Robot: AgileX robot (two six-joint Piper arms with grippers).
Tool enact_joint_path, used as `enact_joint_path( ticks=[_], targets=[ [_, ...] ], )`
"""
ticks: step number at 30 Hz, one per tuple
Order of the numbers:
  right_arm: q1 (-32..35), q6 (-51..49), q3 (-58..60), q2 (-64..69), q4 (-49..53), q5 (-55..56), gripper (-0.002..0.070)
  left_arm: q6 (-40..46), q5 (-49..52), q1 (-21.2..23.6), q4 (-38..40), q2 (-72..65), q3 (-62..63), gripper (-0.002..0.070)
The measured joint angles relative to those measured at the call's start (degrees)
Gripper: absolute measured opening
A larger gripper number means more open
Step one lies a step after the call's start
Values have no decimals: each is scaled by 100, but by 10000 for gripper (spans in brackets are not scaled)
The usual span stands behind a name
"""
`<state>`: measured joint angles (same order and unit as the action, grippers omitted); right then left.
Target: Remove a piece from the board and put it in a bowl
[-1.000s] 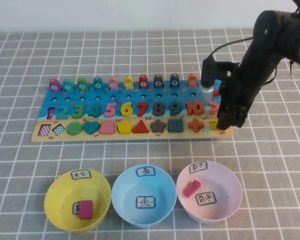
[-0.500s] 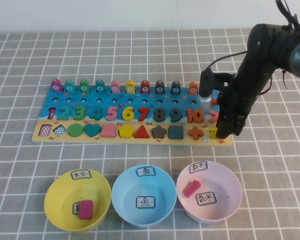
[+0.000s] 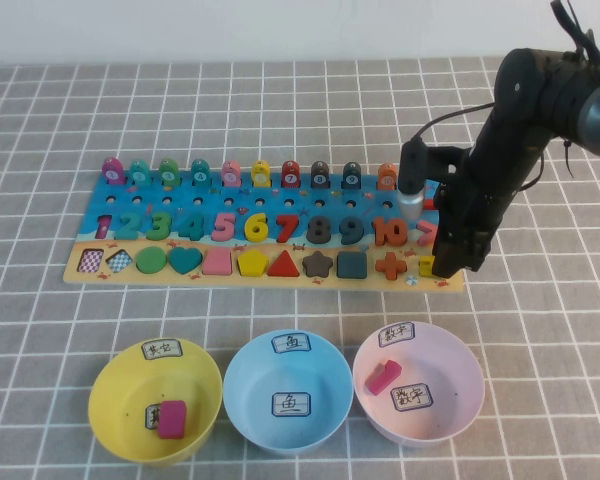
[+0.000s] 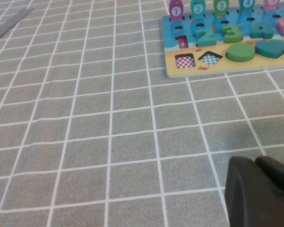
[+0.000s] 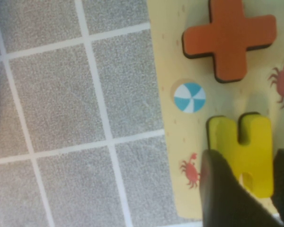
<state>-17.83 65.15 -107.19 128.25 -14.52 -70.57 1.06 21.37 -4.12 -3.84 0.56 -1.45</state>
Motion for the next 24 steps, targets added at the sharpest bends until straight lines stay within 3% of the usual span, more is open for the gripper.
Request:
enact_joint_path(
  ticks=[3,11,24],
  targets=[
    [0,0,0,0,0,0,193,0,0,0,0,0,0,-3],
    [0,-41,-9,37,-25,23,315,0,0,0,0,0,0,-4],
    [0,-64,-9,37,-58,23,323,0,0,0,0,0,0,-4]
  ],
)
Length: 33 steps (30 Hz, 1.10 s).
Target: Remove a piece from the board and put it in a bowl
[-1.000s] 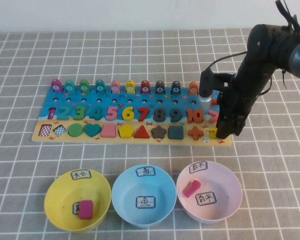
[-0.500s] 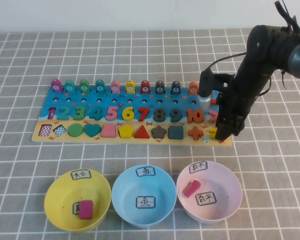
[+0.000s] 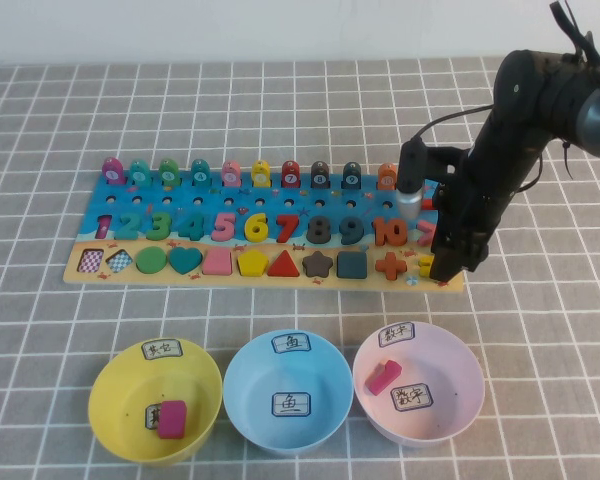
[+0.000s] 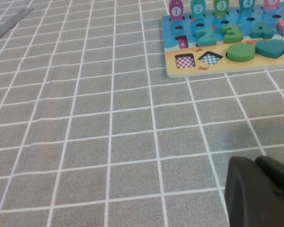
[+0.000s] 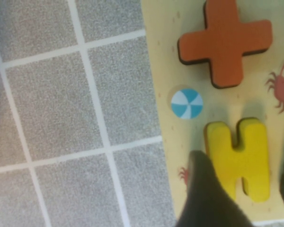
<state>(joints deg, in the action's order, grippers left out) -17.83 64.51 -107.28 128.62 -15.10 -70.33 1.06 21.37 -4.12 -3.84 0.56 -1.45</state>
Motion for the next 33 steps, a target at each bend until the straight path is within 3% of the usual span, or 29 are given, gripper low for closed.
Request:
enact_joint_path(
  ticks=[17,33],
  targets=[
    [-188,0,-12,0,138,118,322,0,0,0,0,0,0,-3],
    [-216,0,-31,0,365,140,278,0,0,0,0,0,0,-4]
  ],
)
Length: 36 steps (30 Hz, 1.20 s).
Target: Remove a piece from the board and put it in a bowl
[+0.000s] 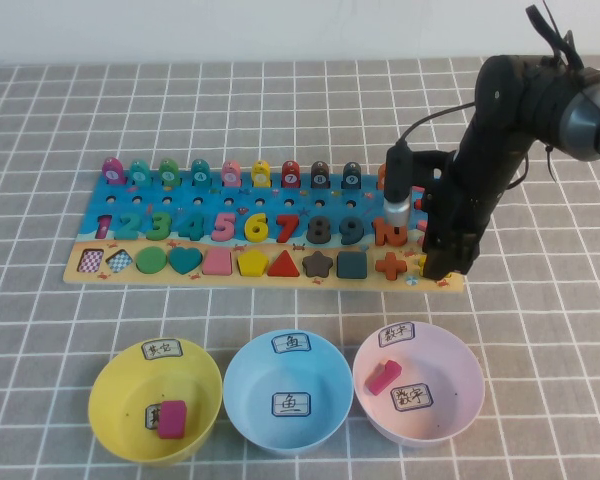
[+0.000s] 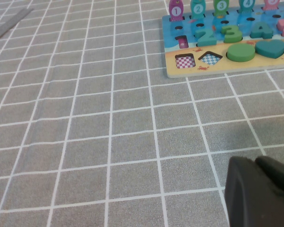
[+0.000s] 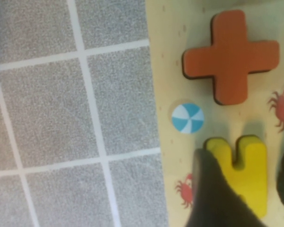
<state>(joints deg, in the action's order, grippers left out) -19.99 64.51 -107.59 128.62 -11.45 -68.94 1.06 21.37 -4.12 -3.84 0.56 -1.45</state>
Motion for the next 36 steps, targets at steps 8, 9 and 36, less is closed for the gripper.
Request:
enact_joint_path(
  ticks=[8,9,36],
  targets=[
    [0,0,0,0,17,-58,214,0,0,0,0,0,0,-4],
    [0,0,0,0,17,-57,206,0,0,0,0,0,0,-3],
    [-10,0,0,-11,17,-68,189,0,0,0,0,0,0,-4]
  ],
)
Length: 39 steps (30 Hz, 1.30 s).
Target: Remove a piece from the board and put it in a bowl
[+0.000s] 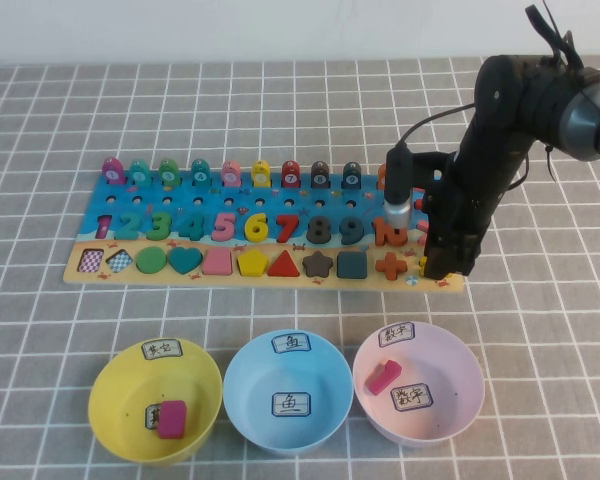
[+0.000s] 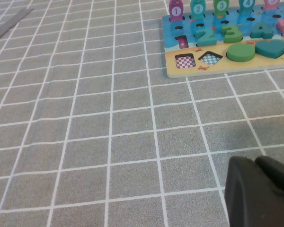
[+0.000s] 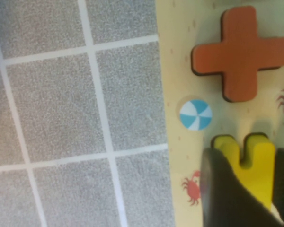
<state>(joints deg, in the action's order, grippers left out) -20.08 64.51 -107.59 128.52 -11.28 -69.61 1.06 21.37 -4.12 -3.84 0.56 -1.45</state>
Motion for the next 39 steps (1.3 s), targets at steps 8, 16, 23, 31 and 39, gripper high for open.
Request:
enact_joint_path(
  ticks=[8,16,23,31,39],
  targets=[
    [0,0,0,-42,93,0,188,0,0,0,0,0,0,-4],
    [0,0,0,-43,105,0,188,0,0,0,0,0,0,-3],
    [0,0,0,-43,116,0,188,0,0,0,0,0,0,-4],
    [0,0,0,-43,152,0,188,0,0,0,0,0,0,-4],
    [0,-208,0,-65,360,0,188,0,0,0,0,0,0,-4]
  ],
)
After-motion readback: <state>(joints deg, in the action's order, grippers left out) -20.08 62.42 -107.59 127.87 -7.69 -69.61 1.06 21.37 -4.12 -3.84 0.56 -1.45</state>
